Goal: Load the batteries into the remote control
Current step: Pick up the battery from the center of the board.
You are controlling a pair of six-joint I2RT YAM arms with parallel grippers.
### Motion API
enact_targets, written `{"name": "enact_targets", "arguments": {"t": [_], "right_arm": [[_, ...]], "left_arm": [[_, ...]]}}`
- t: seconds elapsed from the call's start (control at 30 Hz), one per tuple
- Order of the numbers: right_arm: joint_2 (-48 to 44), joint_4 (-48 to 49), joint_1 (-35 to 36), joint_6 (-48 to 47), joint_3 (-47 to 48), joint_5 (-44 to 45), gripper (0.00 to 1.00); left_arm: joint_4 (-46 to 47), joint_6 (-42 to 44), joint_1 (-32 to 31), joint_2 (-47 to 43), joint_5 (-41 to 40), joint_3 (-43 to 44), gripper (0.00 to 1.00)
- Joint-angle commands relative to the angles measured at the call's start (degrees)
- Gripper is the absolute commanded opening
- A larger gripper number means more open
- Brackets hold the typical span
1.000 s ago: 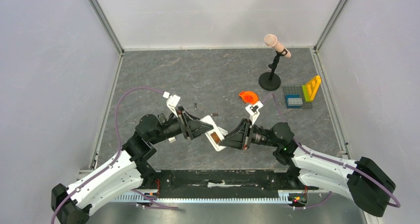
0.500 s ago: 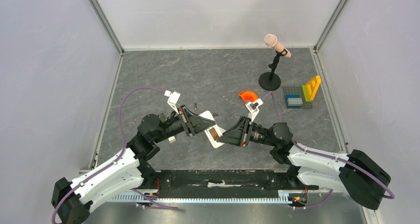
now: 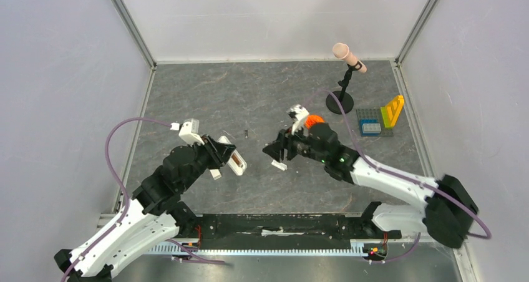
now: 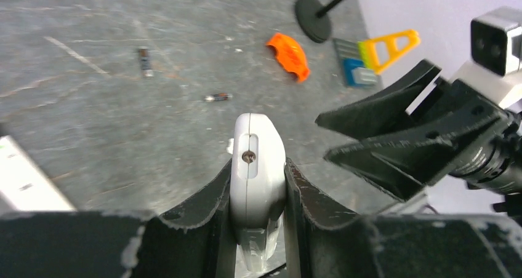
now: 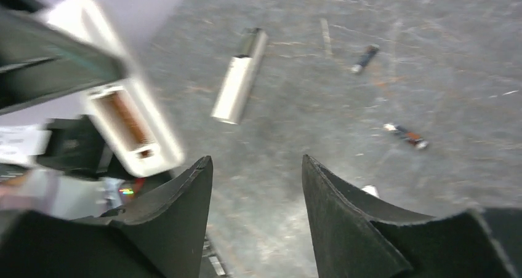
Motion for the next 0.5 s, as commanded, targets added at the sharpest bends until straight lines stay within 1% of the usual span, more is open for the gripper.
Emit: {"name": "enact_targets", "arguments": {"t": [0.0,0.03,0.1,0.2,0.33,0.47], "right_arm": [[12.6,-19.2,0.0,-27.4,12.1,7.1,0.51],[16.5,-22.2,0.0,-32.1,15.1,6.7,0.49],[22.6,-26.2,0.0,-39.1,20.6,7.6,0.49],[30.2,-28.7,-0.1,-45.4,26.5,10.1,0.48],[39.0,-30.4,-0.1,-49.2,33.6,11.3,0.47],[43.5,-29.7,-0.5,-49.9,37.2,12.5,0.46]], "left_arm": [[-9.4,4.0,0.1,-1.4,-9.4,3.3,0.02],[-10.1,3.7,0.1,-1.5,-9.7,3.4,0.02],[-11.9,2.4,0.1,-1.2,-10.8,4.0,0.02],[-15.1,-1.0,0.2,-0.6,-12.6,4.5,0.02],[-16.5,-3.8,0.2,-0.1,-12.7,3.9,0.02],[-16.5,-4.6,0.2,-0.3,-12.1,3.2,0.02]]}}
